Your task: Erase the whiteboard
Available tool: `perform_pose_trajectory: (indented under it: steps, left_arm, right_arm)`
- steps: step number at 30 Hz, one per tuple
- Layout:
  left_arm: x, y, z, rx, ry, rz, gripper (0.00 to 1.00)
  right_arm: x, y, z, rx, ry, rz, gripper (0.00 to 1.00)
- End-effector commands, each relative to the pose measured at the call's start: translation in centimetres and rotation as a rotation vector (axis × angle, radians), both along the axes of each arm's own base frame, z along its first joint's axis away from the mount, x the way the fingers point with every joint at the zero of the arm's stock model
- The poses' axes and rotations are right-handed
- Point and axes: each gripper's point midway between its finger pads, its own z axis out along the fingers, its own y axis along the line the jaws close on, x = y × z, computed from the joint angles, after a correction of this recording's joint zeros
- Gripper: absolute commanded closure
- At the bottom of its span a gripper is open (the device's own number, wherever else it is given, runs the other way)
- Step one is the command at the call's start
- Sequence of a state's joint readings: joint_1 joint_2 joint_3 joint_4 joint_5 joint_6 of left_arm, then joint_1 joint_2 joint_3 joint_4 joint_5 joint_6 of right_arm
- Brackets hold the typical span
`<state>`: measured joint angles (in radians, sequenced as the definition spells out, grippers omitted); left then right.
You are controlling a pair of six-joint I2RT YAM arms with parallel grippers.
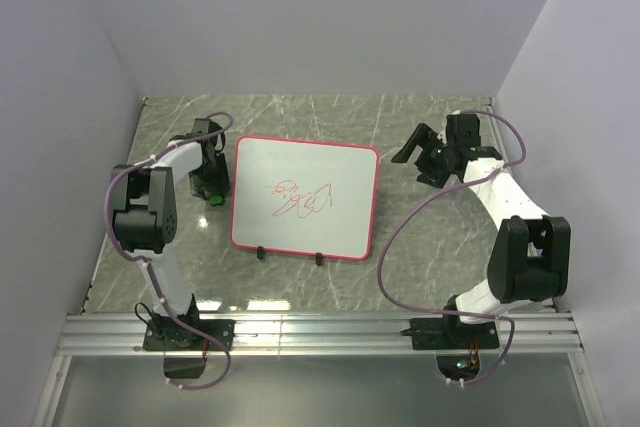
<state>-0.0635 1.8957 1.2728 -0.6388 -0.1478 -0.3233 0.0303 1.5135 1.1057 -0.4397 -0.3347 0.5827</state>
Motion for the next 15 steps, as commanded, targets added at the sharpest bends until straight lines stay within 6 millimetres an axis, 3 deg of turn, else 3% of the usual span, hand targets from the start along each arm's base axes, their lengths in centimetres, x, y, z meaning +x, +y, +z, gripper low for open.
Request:
perform_pose_trajectory:
  steps: [1, 6, 10, 15]
  left_arm:
    - [-0.1, 0.7, -0.3, 0.032, 0.026, 0.015, 0.43]
    - [0.6, 0.6, 0.3, 0.030, 0.005, 0.012, 0.49]
    - [1.2, 0.4, 1.1, 0.028, -0.010, 0.009, 0.63]
    - [1.4, 0.5, 1.4, 0.033, -0.021, 0.008, 0.64]
  right_arm:
    - [1.0, 0.9, 3.5, 0.034, -0.119, 0.035, 0.00]
    - [0.7, 1.1, 3.4, 0.042, -0.121, 0.032, 0.00]
    - [0.3, 0.9, 3.2, 0.038, -0.121, 0.028, 0.00]
    - [0.2, 1.0, 2.9, 0.042, -0.115, 0.028, 0.00]
